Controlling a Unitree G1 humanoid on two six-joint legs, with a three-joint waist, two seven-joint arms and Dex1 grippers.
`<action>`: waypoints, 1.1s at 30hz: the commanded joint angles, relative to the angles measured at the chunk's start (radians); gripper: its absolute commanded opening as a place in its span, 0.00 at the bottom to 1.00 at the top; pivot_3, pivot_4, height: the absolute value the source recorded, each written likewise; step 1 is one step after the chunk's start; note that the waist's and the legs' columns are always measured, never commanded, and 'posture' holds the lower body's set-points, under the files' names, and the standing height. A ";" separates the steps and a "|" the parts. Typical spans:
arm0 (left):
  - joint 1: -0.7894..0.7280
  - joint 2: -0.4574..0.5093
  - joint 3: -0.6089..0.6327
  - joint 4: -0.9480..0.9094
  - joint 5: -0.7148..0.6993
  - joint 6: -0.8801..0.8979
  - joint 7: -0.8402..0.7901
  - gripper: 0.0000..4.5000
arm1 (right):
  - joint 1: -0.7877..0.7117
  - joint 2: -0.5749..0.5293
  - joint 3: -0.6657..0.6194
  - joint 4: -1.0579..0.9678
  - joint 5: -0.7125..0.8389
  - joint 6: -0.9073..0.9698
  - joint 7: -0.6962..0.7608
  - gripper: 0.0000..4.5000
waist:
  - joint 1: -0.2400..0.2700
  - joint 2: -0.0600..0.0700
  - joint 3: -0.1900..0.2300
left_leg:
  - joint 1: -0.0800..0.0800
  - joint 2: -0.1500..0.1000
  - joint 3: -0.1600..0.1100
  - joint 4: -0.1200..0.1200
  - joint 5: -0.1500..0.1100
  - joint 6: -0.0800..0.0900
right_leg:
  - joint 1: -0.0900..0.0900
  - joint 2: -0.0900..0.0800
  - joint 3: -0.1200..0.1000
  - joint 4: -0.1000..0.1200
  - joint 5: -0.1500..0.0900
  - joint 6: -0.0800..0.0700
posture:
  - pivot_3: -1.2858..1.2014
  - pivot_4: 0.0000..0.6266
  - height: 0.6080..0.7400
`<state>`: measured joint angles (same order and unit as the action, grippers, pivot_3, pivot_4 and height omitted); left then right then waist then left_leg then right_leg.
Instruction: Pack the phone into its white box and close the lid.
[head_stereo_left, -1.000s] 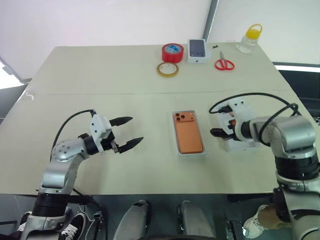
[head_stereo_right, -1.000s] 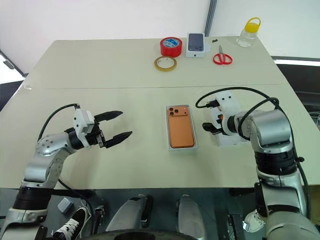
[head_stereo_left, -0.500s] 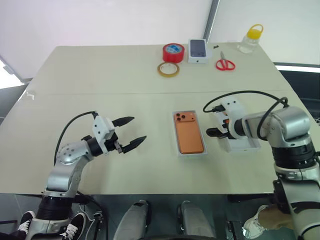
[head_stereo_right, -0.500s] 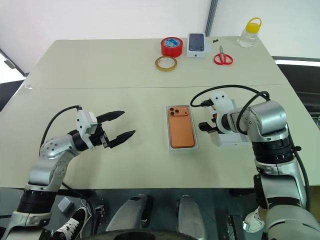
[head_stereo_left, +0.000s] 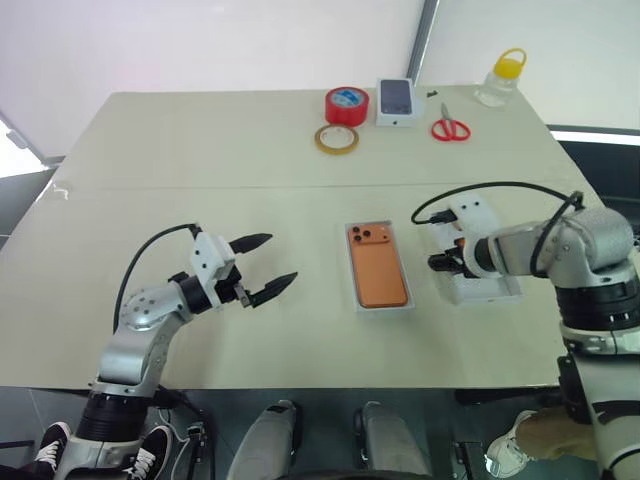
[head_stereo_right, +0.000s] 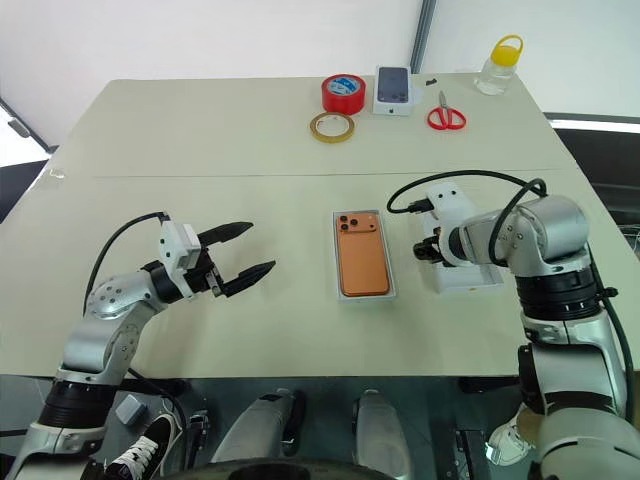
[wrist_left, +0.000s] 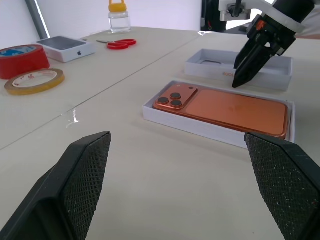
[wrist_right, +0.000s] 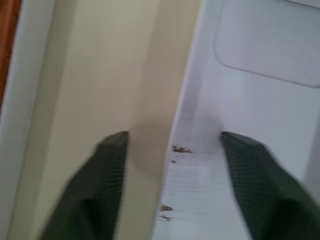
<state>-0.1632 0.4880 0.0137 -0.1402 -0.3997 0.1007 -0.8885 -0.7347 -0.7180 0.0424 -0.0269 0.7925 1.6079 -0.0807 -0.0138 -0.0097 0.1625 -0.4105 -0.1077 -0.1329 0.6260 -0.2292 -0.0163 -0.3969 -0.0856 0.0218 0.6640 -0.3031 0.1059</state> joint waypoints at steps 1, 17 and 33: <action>-0.014 -0.002 -0.003 -0.025 0.005 -0.005 0.005 1.00 | -0.011 -0.003 -0.012 -0.003 0.057 0.007 -0.050 0.24 | -0.001 0.000 0.000 | 0.000 0.000 0.000 0.000 0.000 0.000 | 0.000 0.000 0.000 0.000 0.000 0.000 | 0.52 0.24 1.00; -0.024 -0.002 0.001 -0.006 0.010 -0.006 0.014 1.00 | -0.113 0.117 -0.156 0.074 0.022 0.006 -0.205 0.01 | -0.005 0.001 0.000 | 0.000 0.000 0.000 0.000 0.000 0.000 | 0.000 0.001 0.001 0.001 0.000 0.000 | 0.52 0.24 1.00; -0.054 0.014 0.014 0.014 0.004 0.006 -0.002 1.00 | -0.080 0.404 -0.294 -0.017 0.041 -0.595 0.269 0.01 | -0.004 0.002 0.001 | 0.000 0.001 0.000 -0.003 0.001 -0.001 | -0.002 0.002 0.001 0.001 0.000 0.000 | 0.52 0.24 1.00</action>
<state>-0.2052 0.4903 0.0120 -0.1117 -0.3873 0.1046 -0.8878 -0.8036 -0.3314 -0.1928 0.0042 0.7772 1.0382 0.1715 -0.0180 -0.0075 0.1639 -0.4103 -0.1064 -0.1328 0.6229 -0.2282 -0.0176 -0.3994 -0.0832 0.0229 0.6653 -0.3024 0.1052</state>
